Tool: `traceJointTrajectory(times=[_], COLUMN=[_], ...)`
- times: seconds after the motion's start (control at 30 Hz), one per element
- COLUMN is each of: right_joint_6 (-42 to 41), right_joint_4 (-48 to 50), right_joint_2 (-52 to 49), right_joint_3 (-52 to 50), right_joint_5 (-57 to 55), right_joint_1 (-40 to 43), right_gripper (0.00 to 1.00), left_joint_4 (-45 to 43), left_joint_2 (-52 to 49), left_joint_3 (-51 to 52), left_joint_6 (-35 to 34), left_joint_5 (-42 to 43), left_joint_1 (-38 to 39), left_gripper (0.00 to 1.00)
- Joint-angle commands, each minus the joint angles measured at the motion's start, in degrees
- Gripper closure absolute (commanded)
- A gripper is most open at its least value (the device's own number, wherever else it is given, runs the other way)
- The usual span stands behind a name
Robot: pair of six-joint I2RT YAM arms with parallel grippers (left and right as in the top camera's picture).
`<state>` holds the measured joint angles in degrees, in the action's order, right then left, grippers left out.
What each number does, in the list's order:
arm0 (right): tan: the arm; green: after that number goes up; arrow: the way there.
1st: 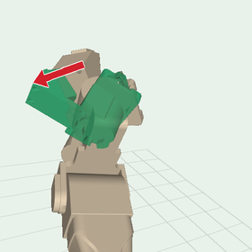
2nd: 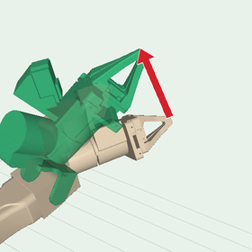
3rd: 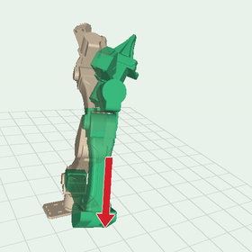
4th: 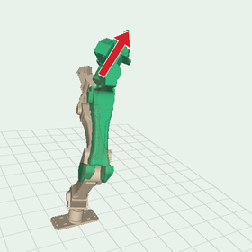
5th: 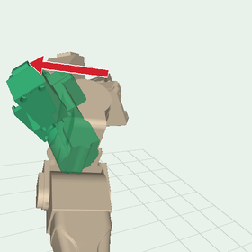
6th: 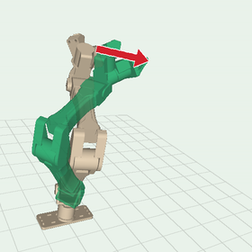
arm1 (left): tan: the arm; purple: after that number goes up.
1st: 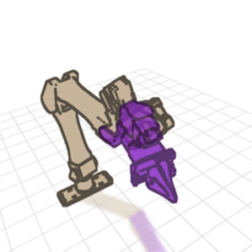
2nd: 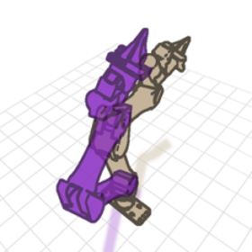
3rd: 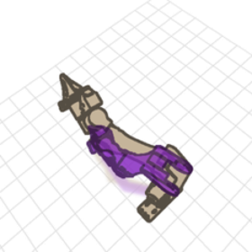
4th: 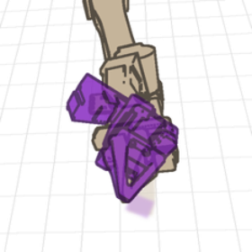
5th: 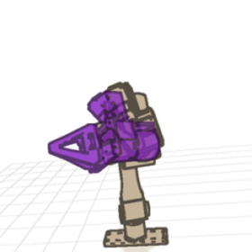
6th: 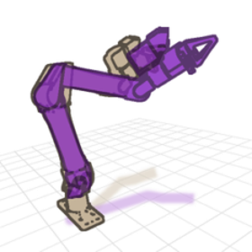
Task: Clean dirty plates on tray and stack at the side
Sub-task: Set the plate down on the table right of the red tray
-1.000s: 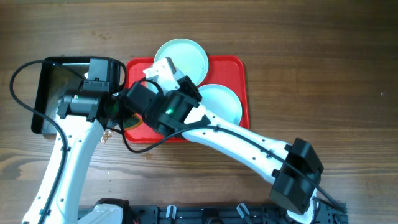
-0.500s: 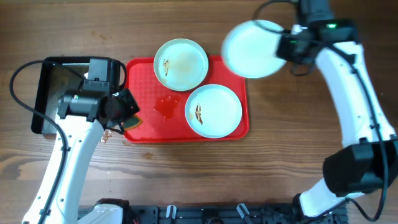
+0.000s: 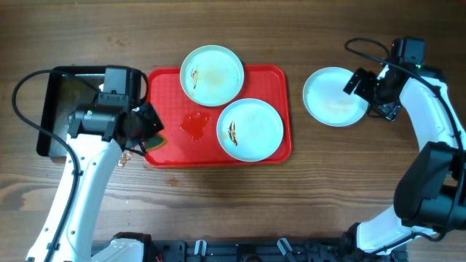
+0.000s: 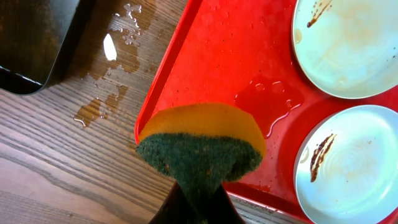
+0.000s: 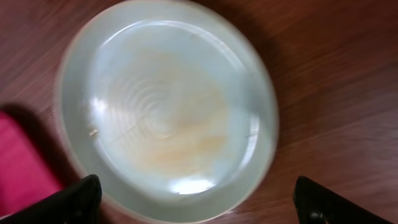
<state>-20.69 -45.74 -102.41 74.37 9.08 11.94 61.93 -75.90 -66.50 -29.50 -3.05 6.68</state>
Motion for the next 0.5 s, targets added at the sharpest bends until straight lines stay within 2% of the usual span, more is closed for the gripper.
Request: traceJointTrajectory(times=[0.0, 0.07, 0.17, 0.3, 0.33, 0.4, 0.47], right_joint_6=[4.3, 7.2, 10.2, 10.2, 10.0, 10.0, 4.5], right_joint_4=[-0.4, -3.6, -12.0, -11.1, -10.1, -8.9, -6.8], right_joint_2=[0.7, 0.7, 0.6, 0.6, 0.6, 0.6, 0.6], right_joint_3=[0.0, 1.6, 7.1, 9.2, 9.3, 9.2, 9.0], right_joint_5=[22.4, 23.8, 12.6, 9.9, 12.4, 15.5, 15.6], right_joint_1=[-1.2, -4.3, -13.9, -22.3, -24.5, -27.1, -29.2], right_gripper=[0.01, 0.01, 0.00, 0.00, 0.00, 0.00, 0.00], left_joint_4=[-0.4, -0.9, -2.4, -3.3, -3.4, -3.2, -3.2], left_joint_2=[-1.5, -2.7, -4.2, -4.3, -4.4, -4.4, -4.4], left_joint_3=[-0.9, -0.9, -0.9, -0.9, -0.9, -0.9, -0.9], left_joint_6=[-0.6, -0.5, 0.7, 2.4, 4.9, 5.7, 5.7], left_joint_5=[0.7, 0.7, 0.7, 5.5, 8.0, 8.8, 8.8], left_joint_1=[-0.2, -0.2, -0.2, 0.0, 0.0, 0.0, 0.0], left_gripper=[0.96, 0.96, 0.96, 0.96, 0.96, 0.96, 0.96])
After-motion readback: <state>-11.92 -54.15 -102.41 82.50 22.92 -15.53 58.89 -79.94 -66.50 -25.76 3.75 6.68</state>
